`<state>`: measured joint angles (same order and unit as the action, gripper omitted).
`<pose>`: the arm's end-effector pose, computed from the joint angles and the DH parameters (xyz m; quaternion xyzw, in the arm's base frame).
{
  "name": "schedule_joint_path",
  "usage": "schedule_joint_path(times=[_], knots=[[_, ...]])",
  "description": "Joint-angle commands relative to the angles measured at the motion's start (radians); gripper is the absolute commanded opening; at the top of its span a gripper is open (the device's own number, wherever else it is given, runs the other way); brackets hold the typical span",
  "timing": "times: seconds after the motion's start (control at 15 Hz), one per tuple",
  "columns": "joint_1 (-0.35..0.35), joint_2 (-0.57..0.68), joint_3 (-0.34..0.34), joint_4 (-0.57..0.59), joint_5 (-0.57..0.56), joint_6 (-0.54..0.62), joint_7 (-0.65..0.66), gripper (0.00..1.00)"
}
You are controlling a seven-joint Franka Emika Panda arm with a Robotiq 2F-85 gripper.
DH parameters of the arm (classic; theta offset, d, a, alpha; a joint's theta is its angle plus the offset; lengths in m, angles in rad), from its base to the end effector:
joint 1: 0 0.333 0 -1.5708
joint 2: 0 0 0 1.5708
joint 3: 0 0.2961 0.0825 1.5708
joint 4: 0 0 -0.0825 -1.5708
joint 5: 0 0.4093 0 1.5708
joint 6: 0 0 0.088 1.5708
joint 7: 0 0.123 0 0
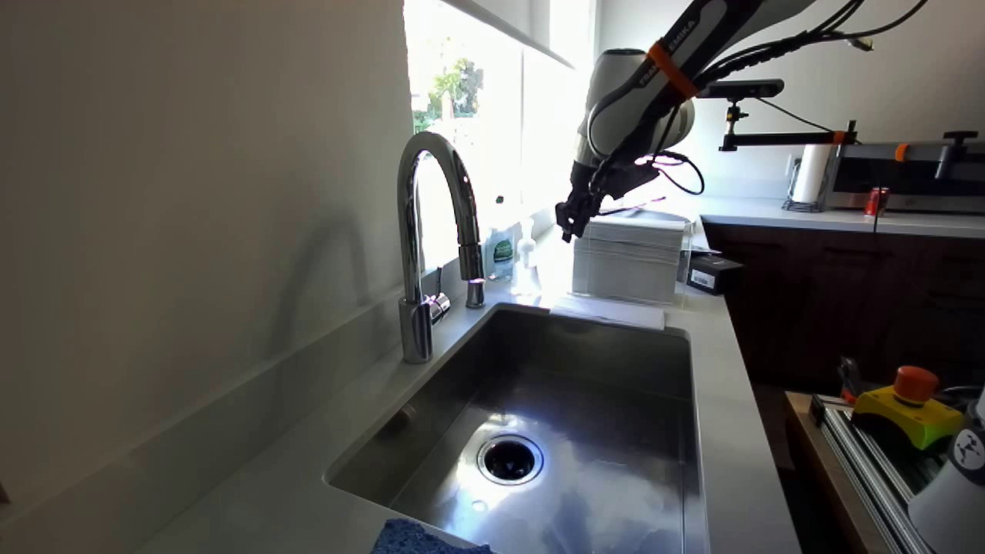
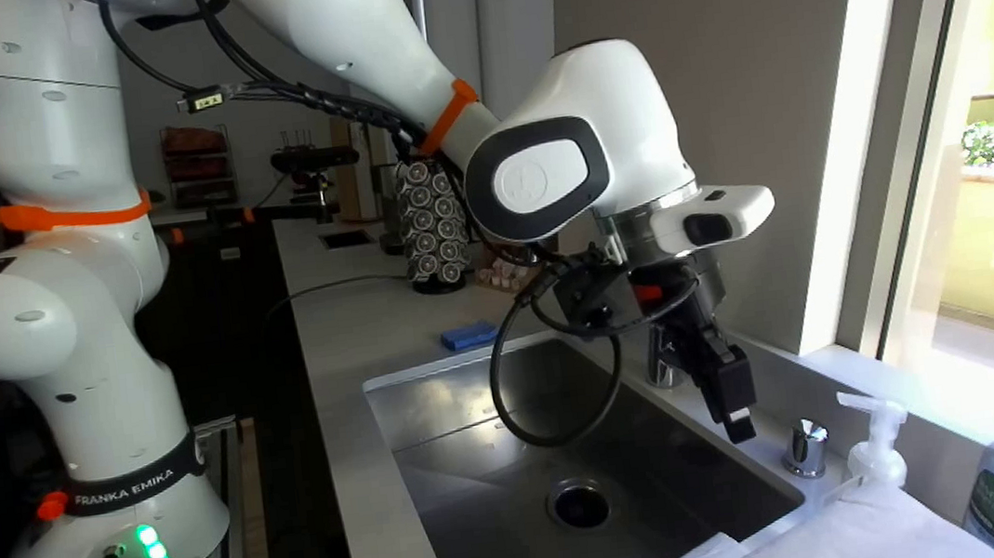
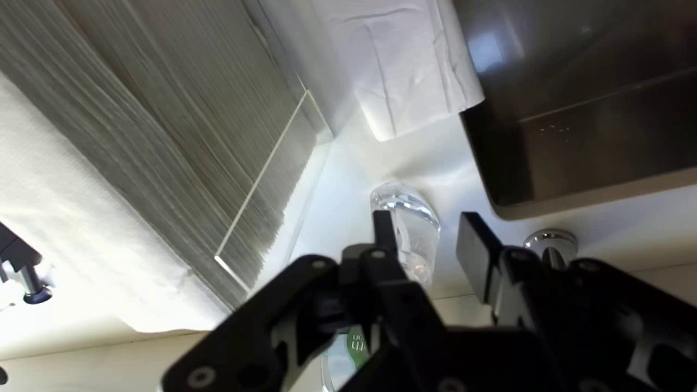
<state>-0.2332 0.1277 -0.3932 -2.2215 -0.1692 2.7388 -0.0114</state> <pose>0.4872 -0.3449 0.3124 0.9523 -0.2229 0.1637 0.1292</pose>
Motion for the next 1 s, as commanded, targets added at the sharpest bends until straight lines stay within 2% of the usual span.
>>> schedule_joint_path(times=[0.0, 0.07, 0.13, 0.27, 0.33, 0.4, 0.47, 0.53, 0.93], knots=[[-0.024, -0.005, 0.043, 0.068, 0.053, -0.109, 0.012, 0.69], [-0.028, -0.013, 0.052, 0.070, 0.074, -0.128, -0.003, 0.77], [-0.030, -0.006, 0.044, 0.052, 0.033, -0.075, 0.004, 0.59], [-0.031, -0.006, 0.054, 0.070, 0.050, -0.099, 0.004, 0.74], [-0.032, -0.006, 0.056, 0.072, 0.053, -0.101, 0.004, 0.78], [-0.033, -0.006, 0.057, 0.072, 0.054, -0.101, 0.004, 0.94], [-0.038, 0.014, 0.050, 0.098, 0.055, -0.108, 0.027, 0.95], [-0.043, 0.029, 0.046, 0.122, 0.060, -0.098, 0.038, 1.00], [-0.073, 0.110, 0.049, 0.262, 0.120, -0.127, 0.073, 1.00]])
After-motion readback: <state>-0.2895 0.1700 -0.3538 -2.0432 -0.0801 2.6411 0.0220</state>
